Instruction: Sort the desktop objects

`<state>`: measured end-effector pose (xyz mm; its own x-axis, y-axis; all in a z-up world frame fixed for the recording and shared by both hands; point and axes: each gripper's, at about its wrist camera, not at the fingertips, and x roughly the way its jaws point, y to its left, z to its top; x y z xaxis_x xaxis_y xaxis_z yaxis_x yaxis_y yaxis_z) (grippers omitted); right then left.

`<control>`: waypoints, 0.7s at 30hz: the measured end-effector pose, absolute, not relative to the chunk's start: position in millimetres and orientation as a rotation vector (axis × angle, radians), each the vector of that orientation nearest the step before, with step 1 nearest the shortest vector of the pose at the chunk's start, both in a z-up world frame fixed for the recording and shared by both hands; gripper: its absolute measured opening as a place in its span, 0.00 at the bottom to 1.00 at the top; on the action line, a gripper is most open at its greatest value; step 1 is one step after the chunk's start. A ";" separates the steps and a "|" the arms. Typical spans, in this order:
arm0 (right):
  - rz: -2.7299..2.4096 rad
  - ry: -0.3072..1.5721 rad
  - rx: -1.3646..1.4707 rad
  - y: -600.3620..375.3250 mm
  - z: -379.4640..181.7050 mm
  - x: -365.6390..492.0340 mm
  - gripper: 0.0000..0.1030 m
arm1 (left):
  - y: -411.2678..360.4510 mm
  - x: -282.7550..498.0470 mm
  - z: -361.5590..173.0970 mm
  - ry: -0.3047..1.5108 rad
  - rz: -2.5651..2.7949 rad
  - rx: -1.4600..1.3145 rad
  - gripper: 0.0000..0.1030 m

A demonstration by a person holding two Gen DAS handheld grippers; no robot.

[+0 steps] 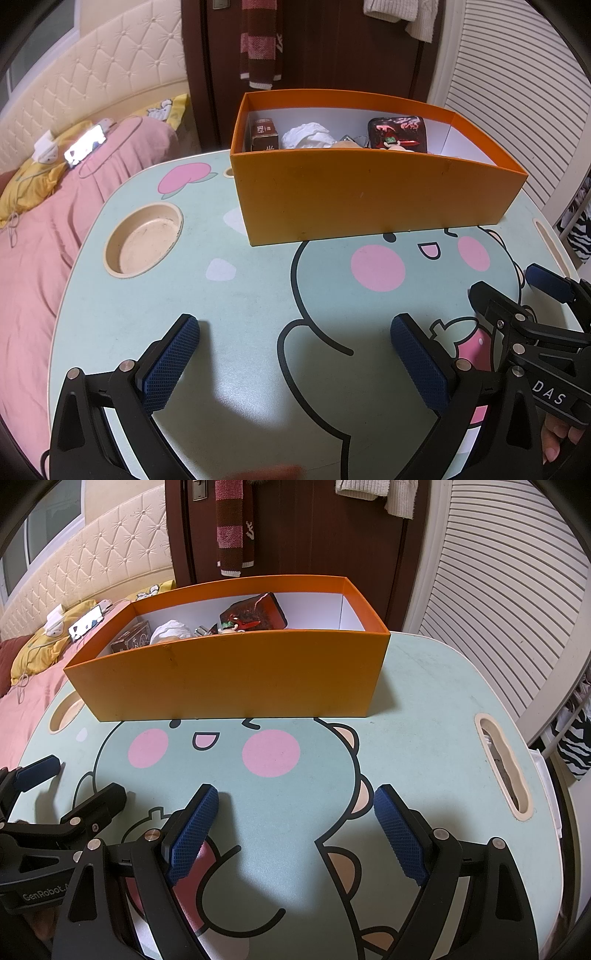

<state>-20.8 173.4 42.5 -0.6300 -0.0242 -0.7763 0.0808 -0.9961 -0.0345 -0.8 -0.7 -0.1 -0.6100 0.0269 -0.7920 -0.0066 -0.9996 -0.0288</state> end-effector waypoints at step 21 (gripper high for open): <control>-2.758 0.100 1.170 170.1 64.5 -9.6 0.84 | -29.6 2.4 26.2 -0.113 2.828 -1.239 1.00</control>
<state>-9.6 170.1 64.5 -0.6864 -0.1062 -0.7194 0.1582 -0.9874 -0.0052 2.4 -29.6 26.2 -0.6770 0.0773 -0.7319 -0.0185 -0.9959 -0.0881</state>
